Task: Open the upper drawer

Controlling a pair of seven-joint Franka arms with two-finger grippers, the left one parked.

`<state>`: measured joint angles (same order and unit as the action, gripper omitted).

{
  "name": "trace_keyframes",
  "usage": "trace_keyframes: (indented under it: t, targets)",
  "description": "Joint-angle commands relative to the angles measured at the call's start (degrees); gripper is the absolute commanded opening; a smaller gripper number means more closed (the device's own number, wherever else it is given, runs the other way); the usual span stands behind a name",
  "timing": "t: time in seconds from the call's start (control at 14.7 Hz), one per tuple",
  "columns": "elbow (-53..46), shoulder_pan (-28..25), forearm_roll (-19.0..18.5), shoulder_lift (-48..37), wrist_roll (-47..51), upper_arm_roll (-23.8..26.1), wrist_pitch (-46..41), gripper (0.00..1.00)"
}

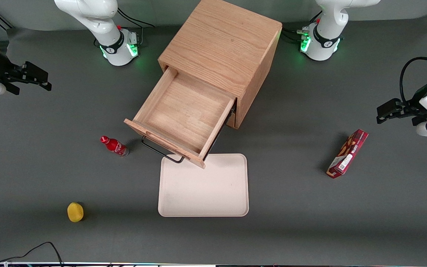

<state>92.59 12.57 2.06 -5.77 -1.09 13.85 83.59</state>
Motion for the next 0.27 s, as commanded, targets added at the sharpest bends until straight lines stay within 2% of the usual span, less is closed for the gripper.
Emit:
trace_keyframes:
  t: [0.0, 0.2]
  targets:
    - [-0.8, -3.7, -1.6, 0.4, 2.6, -2.4, 0.6, 1.0]
    - [-1.2, -9.7, -1.4, 0.3, 2.7, -9.1, -0.1, 1.0]
